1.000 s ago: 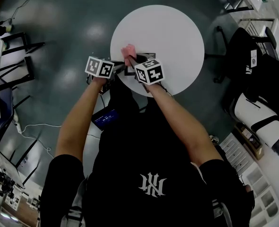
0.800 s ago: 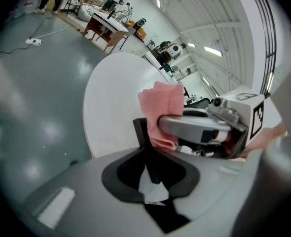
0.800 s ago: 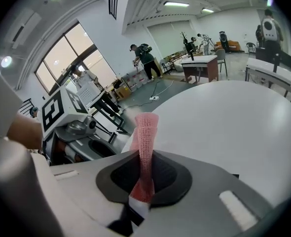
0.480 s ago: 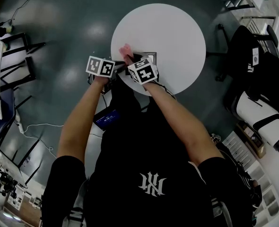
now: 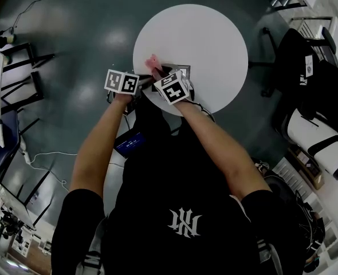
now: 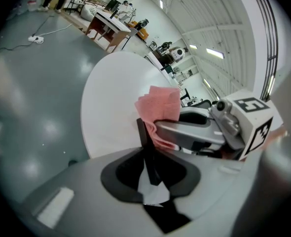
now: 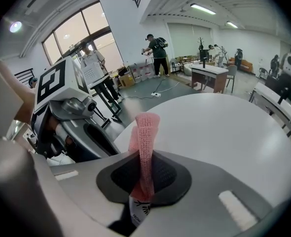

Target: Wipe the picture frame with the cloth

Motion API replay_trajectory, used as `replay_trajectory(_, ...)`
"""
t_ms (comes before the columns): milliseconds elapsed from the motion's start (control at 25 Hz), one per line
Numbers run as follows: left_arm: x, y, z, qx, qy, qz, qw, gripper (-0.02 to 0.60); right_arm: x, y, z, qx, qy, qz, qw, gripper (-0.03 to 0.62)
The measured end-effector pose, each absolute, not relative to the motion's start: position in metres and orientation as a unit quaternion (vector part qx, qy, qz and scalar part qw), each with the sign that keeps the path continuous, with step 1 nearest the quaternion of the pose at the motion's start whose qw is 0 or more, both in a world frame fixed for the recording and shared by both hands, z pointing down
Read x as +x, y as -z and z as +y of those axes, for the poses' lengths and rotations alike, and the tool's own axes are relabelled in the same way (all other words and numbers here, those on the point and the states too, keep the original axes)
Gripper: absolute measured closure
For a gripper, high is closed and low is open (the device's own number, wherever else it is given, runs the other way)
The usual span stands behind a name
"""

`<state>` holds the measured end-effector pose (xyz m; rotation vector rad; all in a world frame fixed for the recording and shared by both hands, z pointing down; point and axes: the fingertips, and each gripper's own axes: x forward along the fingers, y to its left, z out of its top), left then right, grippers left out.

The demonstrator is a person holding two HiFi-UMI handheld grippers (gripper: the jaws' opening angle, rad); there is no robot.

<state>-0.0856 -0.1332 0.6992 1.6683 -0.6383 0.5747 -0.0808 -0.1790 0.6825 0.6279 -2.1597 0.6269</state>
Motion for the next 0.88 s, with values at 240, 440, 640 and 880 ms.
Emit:
replay_trajectory(240, -0.084, -0.699, -0.132, 0.717, -0.254, -0.266, 0.592, 0.515, -0.067, -0.69, -0.17, 0.253, -0.263, -0.836, 0.41, 0.571)
replay_trajectory(440, -0.083, -0.699, -0.132, 0.721, -0.256, -0.264, 0.587, 0.515, -0.056, -0.689, -0.169, 0.257, -0.259, -0.833, 0.417, 0.571)
replay_trajectory(640, -0.083, -0.698, -0.13, 0.722, -0.26, -0.264, 0.584, 0.515, -0.042, -0.688, -0.166, 0.266, -0.258, -0.827, 0.424, 0.571)
replay_trajectory(880, -0.085, -0.696, -0.13, 0.721, -0.269, -0.259, 0.584, 0.514, -0.026, -0.688, -0.163, 0.276, -0.26, -0.82, 0.429, 0.571)
